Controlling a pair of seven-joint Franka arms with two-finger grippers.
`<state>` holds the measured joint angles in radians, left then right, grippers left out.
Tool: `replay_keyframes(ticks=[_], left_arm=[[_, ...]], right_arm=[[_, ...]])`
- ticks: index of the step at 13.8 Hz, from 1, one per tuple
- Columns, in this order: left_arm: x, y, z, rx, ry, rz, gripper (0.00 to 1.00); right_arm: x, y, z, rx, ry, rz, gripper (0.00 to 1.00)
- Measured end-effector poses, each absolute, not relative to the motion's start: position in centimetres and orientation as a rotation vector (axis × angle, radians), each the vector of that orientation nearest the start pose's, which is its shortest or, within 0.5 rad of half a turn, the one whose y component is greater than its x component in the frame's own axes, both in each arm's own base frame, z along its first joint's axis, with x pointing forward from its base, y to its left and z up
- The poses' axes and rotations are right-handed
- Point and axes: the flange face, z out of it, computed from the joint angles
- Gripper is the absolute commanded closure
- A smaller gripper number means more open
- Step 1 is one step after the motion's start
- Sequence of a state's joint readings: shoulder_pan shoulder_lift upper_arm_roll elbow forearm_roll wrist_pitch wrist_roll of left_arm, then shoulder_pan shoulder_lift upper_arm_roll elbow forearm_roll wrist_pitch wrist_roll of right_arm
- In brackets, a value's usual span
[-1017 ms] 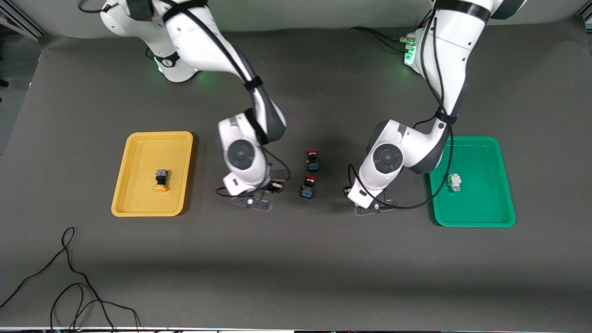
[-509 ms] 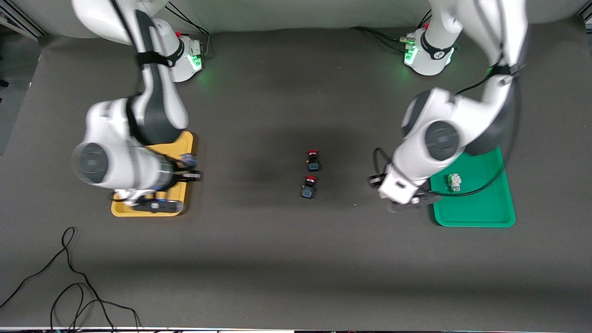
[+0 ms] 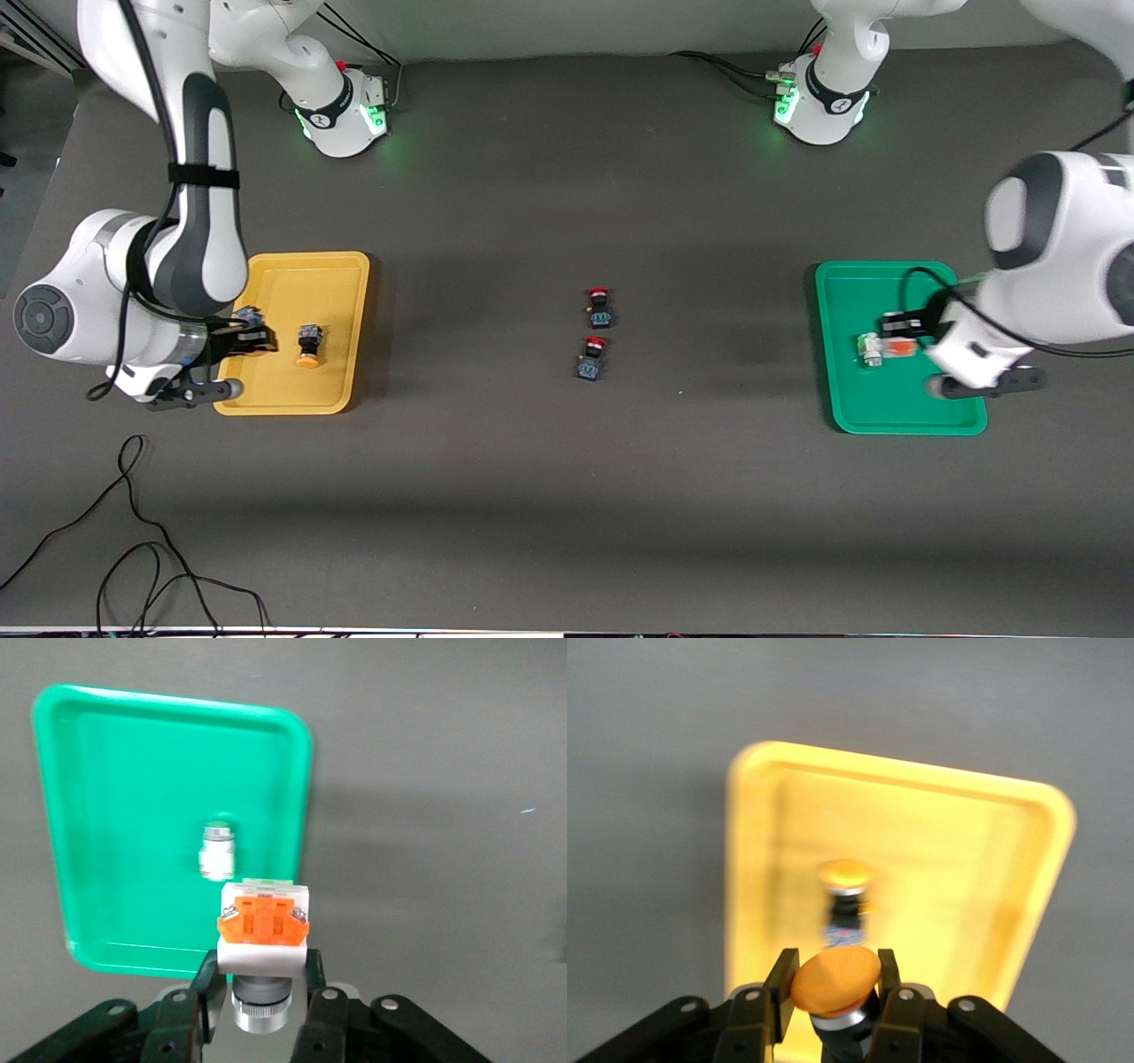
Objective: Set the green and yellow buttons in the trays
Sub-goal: 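Place the green button in the green tray while the right gripper places yellow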
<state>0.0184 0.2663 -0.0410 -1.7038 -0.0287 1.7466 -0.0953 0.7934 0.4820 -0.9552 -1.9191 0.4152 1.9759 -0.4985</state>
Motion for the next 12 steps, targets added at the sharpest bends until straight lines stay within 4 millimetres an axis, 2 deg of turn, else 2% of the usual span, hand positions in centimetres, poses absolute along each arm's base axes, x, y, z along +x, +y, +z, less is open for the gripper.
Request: replay_keyframes(ticks=[1,3,4,7,9,10,11,12], left_arm=[[60.9,1.4,41.0,-3.141,-0.105,0.35,0.93],[60.2,5.5,38.0,-3.137,-0.075,0.317,0.93],[59.6,6.6,35.7,-3.114,-0.053,0.293,0.93],[56.6,8.7,27.0,-3.099,0.009,0.215,0.93],[55.0,10.9,22.7,-3.11,0.012,0.199,0.9],[54.7,11.6,21.5,-3.114,0.012,0.2,0.66],[54.7,11.7,20.9,-3.116,0.017,0.201,0.07],[54.7,11.5,20.8,-3.116,0.028,0.201,0.0]], right_arm=[[58.1,-6.0,30.2,-3.091,-0.236,0.276,1.0],[56.6,-8.1,27.4,-3.081,-0.229,0.238,1.0],[56.2,-8.3,26.3,-3.08,-0.229,0.218,1.0],[56.0,-7.9,23.2,-3.066,-0.225,0.175,1.0],[56.0,-7.9,21.4,-3.063,-0.235,0.156,1.0],[55.9,-7.9,20.5,-3.059,-0.234,0.149,1.0],[55.8,-7.7,19.8,-3.055,-0.231,0.145,1.0],[55.8,-7.6,19.2,-3.056,-0.229,0.149,1.0]])
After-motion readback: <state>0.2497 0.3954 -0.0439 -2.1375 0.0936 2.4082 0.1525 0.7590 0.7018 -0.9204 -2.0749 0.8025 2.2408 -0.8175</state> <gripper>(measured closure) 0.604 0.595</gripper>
